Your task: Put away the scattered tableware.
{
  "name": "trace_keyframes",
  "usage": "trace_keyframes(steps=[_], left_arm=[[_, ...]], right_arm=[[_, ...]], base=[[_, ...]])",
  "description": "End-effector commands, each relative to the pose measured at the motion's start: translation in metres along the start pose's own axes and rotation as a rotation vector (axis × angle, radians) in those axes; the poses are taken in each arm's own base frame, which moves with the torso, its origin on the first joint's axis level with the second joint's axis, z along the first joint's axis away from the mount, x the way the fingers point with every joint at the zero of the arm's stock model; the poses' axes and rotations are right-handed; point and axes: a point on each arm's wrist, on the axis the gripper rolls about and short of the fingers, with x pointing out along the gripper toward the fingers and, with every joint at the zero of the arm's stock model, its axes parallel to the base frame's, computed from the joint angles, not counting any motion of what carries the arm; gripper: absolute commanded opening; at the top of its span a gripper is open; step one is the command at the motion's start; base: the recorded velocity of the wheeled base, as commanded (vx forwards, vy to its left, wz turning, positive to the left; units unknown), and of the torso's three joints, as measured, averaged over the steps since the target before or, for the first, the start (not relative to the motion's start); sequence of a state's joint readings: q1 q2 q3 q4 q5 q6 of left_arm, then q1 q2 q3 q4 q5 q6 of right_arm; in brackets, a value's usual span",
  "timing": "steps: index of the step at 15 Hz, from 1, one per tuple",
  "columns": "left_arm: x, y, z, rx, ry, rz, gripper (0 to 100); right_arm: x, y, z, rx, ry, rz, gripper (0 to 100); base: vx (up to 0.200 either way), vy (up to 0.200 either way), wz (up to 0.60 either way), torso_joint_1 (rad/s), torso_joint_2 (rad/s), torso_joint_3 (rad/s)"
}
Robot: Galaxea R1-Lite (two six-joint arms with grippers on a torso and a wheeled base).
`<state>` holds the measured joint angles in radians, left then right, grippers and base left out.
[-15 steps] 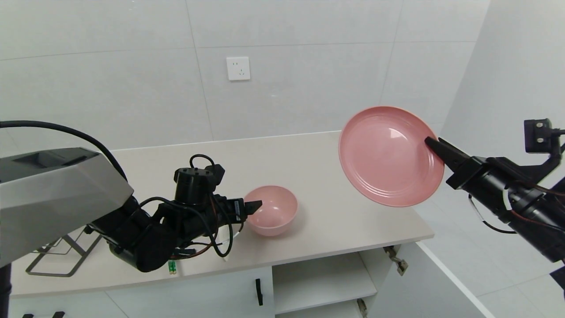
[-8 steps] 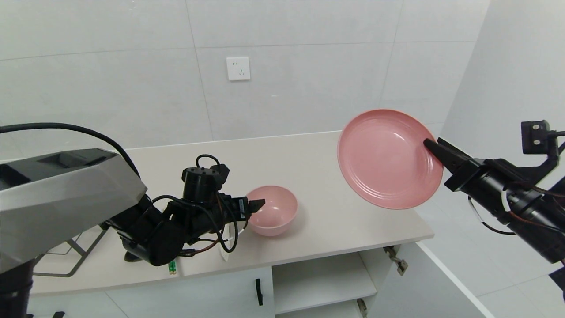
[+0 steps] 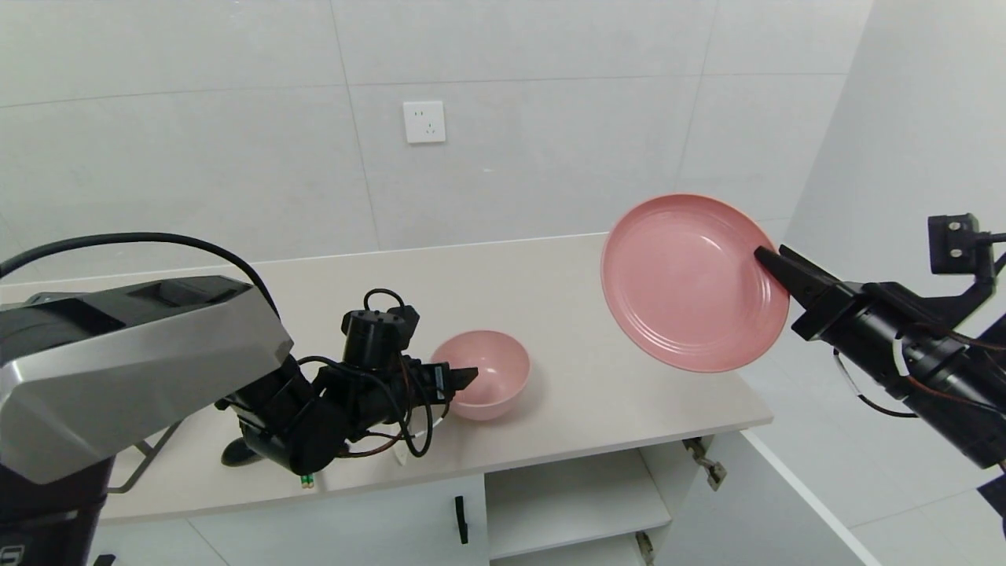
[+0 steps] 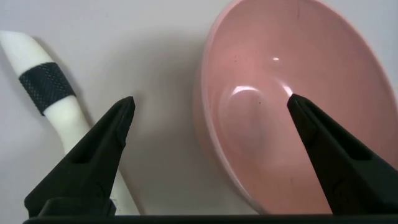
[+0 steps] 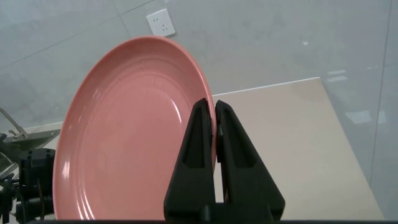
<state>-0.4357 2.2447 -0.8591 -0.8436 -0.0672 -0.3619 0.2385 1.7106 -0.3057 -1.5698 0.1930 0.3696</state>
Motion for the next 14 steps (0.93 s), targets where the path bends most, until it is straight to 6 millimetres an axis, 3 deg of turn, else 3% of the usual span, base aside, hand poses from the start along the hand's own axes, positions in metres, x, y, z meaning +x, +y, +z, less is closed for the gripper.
trace_keyframes(steps=[1, 5, 8, 12, 14], left_arm=[[0.002, -0.002, -0.005, 0.001, 0.016, -0.004, 0], [-0.002, -0.007, -0.001, 0.007, 0.000, -0.016, 0], [-0.017, -0.010, 0.006, 0.009, -0.063, -0.035, 0], [-0.054, -0.005, 0.031, 0.008, -0.209, -0.060, 0], [-0.089, -0.006, 0.053, 0.011, -0.287, -0.111, 0]], right_arm=[[0.000, 0.000, 0.000, 0.000, 0.000, 0.001, 0], [0.000, 0.000, 0.000, 0.000, 0.001, 0.001, 0], [0.000, 0.000, 0.000, 0.000, 0.000, 0.001, 0], [0.001, 0.001, 0.000, 0.001, 0.001, 0.006, 0], [0.002, 0.001, -0.001, -0.007, 0.004, 0.018, 0]], base=[[0.000, 0.000, 0.00, 0.000, 0.00, 0.000], [0.000, 0.000, 0.00, 0.000, 0.00, 0.000], [0.000, 0.000, 0.00, 0.000, 0.00, 0.000], [0.000, 0.000, 0.00, 0.000, 0.00, 0.000], [0.000, 0.000, 0.00, 0.000, 0.00, 0.000]])
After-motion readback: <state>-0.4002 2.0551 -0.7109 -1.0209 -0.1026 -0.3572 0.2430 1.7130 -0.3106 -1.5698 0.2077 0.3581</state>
